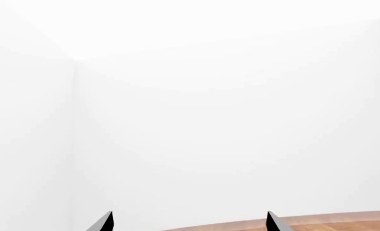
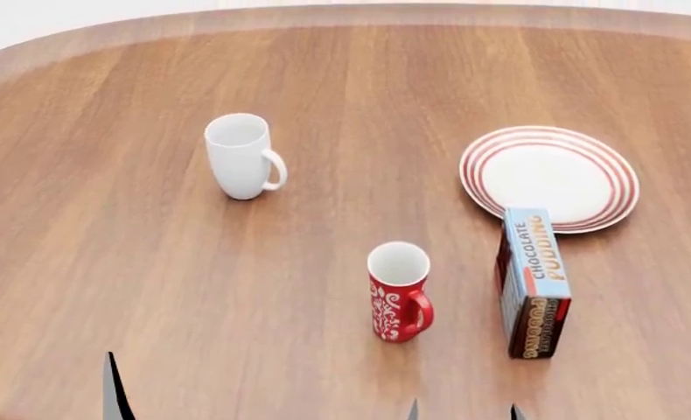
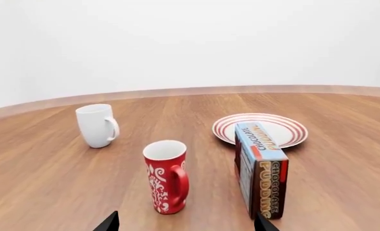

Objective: Pick up the red mug and put it on the plate

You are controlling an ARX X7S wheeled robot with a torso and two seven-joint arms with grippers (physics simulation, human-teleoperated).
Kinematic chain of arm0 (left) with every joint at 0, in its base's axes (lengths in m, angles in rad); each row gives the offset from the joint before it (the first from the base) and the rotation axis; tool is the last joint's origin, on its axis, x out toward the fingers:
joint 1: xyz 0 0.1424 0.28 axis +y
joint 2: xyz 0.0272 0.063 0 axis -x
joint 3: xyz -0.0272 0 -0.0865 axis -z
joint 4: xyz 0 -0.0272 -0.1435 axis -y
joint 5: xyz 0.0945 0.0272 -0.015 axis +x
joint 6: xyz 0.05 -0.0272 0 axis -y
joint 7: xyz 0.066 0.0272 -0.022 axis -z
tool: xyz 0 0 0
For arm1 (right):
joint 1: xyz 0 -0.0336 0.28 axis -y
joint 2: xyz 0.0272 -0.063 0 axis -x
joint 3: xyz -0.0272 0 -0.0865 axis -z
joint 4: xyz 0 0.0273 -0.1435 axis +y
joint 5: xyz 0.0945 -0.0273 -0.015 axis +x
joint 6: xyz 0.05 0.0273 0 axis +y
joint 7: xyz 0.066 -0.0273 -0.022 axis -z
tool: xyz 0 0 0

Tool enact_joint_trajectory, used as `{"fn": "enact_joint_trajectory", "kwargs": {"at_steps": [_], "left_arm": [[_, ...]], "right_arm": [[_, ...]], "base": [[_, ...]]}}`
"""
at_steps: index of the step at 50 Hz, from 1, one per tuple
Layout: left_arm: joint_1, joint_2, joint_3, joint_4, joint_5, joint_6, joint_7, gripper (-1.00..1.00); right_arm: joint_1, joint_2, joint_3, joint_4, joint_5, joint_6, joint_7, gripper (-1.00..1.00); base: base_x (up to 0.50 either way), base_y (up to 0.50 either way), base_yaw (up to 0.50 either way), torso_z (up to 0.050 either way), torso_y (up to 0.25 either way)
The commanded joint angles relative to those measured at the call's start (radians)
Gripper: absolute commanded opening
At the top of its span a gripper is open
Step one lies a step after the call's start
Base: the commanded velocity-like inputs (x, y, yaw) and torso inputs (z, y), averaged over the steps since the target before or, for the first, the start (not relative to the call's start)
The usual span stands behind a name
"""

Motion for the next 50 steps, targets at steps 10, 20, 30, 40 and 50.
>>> {"fn": "enact_joint_trajectory", "kwargs": {"at_steps": [10, 20, 30, 40, 50], "left_arm": [[-0.002, -0.006, 0.011, -0.001, -0.003, 0.001, -0.010, 1.00], [-0.003, -0.009, 0.016, -0.001, -0.006, 0.001, -0.013, 1.00], [-0.005, -0.013, 0.021, -0.002, -0.006, 0.004, -0.018, 1.00], [-0.006, -0.015, 0.025, -0.002, -0.005, 0.004, -0.023, 1.00], [-0.007, -0.018, 0.029, -0.003, -0.005, 0.006, -0.028, 1.00]], "right_arm": [[0.005, 0.005, -0.008, 0.005, 0.005, -0.002, 0.008, 1.00], [0.006, 0.008, -0.012, 0.005, 0.007, -0.002, 0.012, 1.00], [0.010, 0.010, -0.016, 0.010, 0.011, -0.006, 0.013, 1.00], [0.005, 0.014, -0.020, 0.001, 0.015, -0.007, 0.018, 1.00], [0.006, 0.018, -0.024, 0.000, 0.019, -0.007, 0.022, 1.00]], "base": [[0.10, 0.00, 0.00, 0.000, 0.000], [0.11, 0.00, 0.00, 0.000, 0.000], [0.11, 0.00, 0.00, 0.000, 0.000], [0.12, 0.00, 0.00, 0.000, 0.000], [0.14, 0.00, 0.00, 0.000, 0.000]]}}
